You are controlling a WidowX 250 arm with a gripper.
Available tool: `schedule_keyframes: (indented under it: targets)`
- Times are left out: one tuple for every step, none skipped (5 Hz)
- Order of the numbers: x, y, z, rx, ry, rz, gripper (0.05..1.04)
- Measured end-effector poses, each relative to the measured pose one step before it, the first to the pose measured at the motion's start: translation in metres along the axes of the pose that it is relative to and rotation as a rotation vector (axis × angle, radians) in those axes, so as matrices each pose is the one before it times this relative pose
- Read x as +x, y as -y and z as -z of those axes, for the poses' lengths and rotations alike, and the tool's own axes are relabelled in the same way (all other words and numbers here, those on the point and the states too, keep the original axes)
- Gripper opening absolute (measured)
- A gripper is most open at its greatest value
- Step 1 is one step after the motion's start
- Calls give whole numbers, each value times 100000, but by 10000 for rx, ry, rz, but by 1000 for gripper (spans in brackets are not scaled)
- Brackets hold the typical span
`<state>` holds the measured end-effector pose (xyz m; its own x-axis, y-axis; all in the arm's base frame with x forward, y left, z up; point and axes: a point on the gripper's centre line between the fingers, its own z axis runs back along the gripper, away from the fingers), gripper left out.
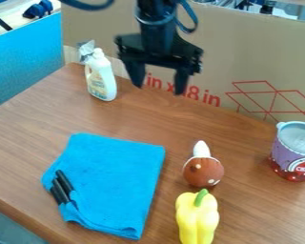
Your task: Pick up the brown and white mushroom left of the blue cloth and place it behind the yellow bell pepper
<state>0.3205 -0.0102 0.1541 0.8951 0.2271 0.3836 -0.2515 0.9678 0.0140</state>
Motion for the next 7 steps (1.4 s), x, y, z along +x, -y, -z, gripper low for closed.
schedule_keyframes:
  targets:
    - [-552,-3854,-2303,596,-131,375,1002]
    - [-1488,-2683,431,-306,-787,183,1002]
    - [16,-263,-10,-17,-13,-39,1002]
    - [-42,0,34,1,-15,1,1002]
    - [-2,21,0,-14,-1,-7,1002]
    - [2,-21,0,14,1,7,1002]
    - [42,0,-34,-1,15,-1,1002]
